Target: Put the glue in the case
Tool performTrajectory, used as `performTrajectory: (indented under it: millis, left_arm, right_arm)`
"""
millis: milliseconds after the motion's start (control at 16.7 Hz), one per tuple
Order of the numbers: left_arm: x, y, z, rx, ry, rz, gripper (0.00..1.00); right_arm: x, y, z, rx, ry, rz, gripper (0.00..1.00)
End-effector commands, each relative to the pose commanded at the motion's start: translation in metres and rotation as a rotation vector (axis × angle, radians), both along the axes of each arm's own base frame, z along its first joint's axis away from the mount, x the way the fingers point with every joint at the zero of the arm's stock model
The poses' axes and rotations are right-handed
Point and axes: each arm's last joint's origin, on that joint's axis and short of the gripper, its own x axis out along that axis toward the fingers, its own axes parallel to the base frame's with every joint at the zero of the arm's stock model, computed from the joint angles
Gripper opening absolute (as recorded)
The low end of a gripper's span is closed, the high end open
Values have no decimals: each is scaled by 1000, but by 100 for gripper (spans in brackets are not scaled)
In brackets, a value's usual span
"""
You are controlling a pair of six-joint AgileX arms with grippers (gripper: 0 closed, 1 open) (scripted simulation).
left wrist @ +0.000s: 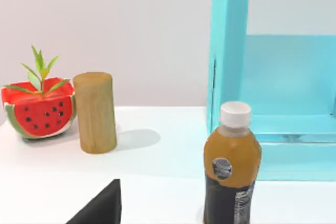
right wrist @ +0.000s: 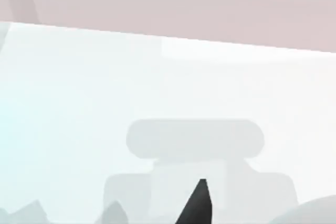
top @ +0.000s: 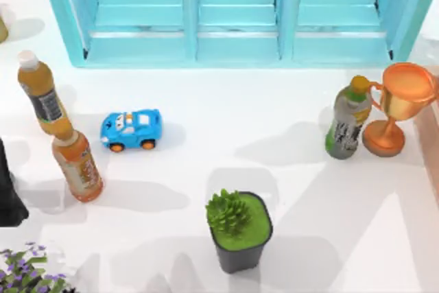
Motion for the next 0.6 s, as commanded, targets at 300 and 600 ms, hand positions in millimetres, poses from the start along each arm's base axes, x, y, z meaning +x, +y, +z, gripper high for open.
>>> performTrajectory:
  millis: [300, 600]
  left_arm:
    - [0, 0, 0, 0, 0, 0, 100]
    - [0, 0, 0, 0, 0, 0, 100]
  right_arm:
    - [-69, -60, 20, -89, 172, 194, 0]
    - [-159, -91, 27, -67, 223, 480, 0]
